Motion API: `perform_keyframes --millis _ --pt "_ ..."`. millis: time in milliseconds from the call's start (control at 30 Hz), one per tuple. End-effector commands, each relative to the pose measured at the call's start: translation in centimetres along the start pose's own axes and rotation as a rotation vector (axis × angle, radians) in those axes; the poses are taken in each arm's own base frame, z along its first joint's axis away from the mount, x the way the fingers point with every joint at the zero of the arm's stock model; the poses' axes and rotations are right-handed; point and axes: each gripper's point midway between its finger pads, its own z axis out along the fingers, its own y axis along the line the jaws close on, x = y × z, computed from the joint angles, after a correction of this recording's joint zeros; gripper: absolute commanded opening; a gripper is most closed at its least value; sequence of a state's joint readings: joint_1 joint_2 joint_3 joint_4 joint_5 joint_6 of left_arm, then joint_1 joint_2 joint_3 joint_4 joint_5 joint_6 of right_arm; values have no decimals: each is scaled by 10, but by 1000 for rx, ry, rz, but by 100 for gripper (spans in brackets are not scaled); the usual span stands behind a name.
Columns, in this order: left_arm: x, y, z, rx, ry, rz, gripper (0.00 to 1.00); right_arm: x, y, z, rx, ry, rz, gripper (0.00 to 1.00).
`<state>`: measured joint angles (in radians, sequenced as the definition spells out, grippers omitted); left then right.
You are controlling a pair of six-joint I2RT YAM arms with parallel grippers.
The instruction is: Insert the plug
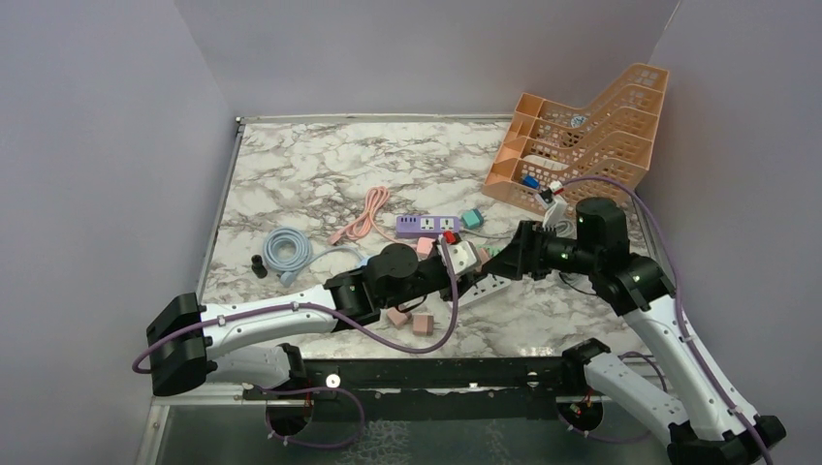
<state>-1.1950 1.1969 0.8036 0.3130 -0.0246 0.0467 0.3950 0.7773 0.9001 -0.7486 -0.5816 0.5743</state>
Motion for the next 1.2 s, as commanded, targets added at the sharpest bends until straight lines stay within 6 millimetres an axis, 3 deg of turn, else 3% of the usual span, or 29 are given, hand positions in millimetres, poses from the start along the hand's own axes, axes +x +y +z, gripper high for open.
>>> perform_keyframes --millis 0,200,433,533,567,633,667,733,900,1000,1167 --pt "-16 -2 0 47 -31 106 22 -8 25 2 -139 11 -63 61" --pt "-19 -5 1 71 -22 155 21 -2 17 15 -156 65 -54 51" --pt "-15 -3 1 89 -7 194 21 -3 24 24 -255 93 -122 36" --pt "-14 0 1 86 -3 193 22 -3 25 28 -289 111 -155 25" --pt "-14 3 2 72 2 183 26 -4 24 30 -291 113 -169 21" --pt "-13 14 2 15 17 150 48 -9 23 33 -290 105 -219 10" --pt "-10 22 3 -27 32 127 64 -14 20 35 -279 93 -256 4" --pt "-1 37 1 -103 70 76 79 -26 12 41 -233 59 -338 1" --pt "13 73 -22 -271 109 -79 92 -63 -3 52 -152 -57 -629 1" --pt "24 93 -45 -386 124 -161 94 -78 -15 61 -112 -69 -778 1" --pt "35 129 -88 -576 169 -293 96 -63 -47 81 -127 125 -961 1"
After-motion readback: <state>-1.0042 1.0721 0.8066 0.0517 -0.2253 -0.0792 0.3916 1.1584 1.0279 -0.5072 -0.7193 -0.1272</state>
